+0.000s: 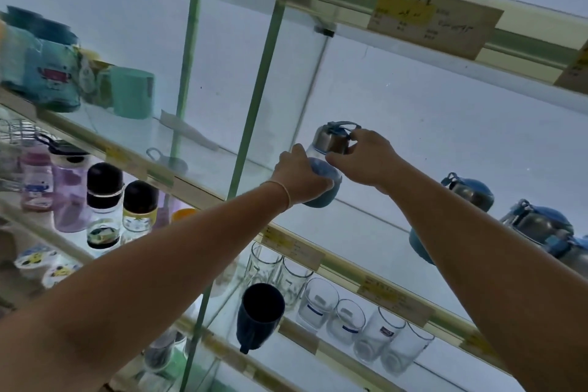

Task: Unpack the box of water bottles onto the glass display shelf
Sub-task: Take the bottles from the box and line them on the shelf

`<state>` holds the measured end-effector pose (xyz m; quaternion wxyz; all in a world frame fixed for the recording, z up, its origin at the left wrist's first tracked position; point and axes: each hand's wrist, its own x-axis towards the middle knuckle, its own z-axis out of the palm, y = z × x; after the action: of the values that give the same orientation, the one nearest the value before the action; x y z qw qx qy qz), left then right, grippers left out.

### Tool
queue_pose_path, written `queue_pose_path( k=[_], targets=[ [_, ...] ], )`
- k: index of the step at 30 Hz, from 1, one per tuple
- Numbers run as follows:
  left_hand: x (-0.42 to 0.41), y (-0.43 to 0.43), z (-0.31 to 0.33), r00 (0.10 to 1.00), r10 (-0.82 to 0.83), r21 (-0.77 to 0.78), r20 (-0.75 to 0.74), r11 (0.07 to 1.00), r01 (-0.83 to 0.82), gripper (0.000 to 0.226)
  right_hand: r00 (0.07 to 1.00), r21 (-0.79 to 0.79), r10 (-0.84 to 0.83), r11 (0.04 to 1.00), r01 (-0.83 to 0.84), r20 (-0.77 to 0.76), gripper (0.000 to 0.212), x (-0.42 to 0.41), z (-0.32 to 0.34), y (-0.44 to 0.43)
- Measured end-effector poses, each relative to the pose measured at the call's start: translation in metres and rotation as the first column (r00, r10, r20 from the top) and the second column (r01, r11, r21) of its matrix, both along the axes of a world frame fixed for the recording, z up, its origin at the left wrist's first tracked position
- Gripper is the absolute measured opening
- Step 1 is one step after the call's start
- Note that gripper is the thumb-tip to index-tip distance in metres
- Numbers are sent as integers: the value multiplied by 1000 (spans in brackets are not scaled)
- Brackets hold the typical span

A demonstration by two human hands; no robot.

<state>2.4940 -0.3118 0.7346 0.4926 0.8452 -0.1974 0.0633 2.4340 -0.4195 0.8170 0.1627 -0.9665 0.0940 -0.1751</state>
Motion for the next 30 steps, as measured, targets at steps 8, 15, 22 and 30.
queue_pose_path(
  k=[8,15,22,30],
  targets=[
    [2,0,-4,995,-34,58,99,998,29,84,999,50,-10,999,8,53,33,-10,4,1],
    [1,-9,-10,988,-123,2,89,992,123,91,998,108,17,994,-24,67,59,-26,5,-18],
    [2,-12,-3,936,-344,-143,-77,933,331,96,987,-3,71,997,-71,146,53,-37,-3,-33],
    [6,-13,0,833,-503,-229,-231,860,456,98,973,-146,154,981,-130,171,64,-44,-4,-32]
  ],
)
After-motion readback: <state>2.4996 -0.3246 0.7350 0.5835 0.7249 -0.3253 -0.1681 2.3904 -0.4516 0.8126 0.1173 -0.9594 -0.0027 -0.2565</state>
